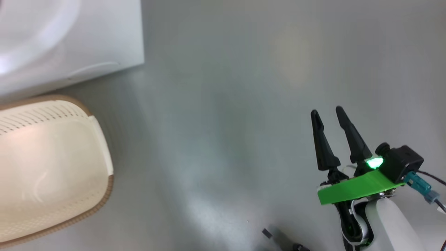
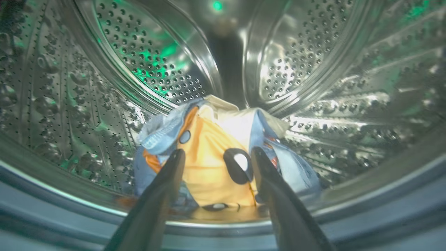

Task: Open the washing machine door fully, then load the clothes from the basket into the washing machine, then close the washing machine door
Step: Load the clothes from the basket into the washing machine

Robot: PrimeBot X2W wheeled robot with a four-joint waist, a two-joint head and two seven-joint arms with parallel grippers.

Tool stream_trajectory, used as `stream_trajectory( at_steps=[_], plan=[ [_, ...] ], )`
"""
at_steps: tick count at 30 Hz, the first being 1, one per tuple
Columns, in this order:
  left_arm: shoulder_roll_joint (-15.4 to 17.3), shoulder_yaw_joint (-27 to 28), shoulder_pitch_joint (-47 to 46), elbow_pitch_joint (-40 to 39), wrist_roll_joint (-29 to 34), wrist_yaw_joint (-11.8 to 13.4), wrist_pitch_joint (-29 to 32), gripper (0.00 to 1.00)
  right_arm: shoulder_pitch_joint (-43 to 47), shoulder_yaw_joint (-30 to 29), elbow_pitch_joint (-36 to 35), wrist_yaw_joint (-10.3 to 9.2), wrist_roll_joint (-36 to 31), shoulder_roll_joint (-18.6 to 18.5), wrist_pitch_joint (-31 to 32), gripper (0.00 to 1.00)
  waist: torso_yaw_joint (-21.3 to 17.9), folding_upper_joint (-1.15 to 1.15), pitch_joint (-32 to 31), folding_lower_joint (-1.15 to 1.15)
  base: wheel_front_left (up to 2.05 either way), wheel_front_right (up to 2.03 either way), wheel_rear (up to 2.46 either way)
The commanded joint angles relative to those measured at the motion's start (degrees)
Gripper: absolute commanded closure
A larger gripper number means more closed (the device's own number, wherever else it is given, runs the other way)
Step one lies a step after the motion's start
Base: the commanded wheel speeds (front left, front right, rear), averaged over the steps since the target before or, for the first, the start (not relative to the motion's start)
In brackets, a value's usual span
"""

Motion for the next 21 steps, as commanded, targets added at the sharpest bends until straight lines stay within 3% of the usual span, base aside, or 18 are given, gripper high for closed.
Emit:
stream_trajectory(
  at_steps=[1, 12, 21],
  plan=[
    [2.5, 0.6, 2.8, -0.6, -0.1, -0.2, -0.9, 0.0, 2.1, 0.5, -0.7, 0.25, -1.2, -0.6, -0.5, 0.0, 2.4, 0.0, -4.6, 0.0, 0.0, 0.0, 0.0],
    [-3.0, 2.6, 21.7, -6.2, -2.4, 0.9, -3.7, 0.0, 7.3, -0.9, 0.8, 0.25, -3.5, -0.6, -0.5, 0.0, 5.5, 0.0, -15.8, 0.0, 0.0, 0.0, 0.0],
    [-9.4, 6.5, 42.9, -27.8, -1.3, 5.6, -3.8, 0.0, 11.5, -2.9, 0.2, 0.25, -5.9, -1.4, 1.2, 0.0, 8.2, 0.0, -23.0, 0.0, 0.0, 0.0, 0.0]
  ],
)
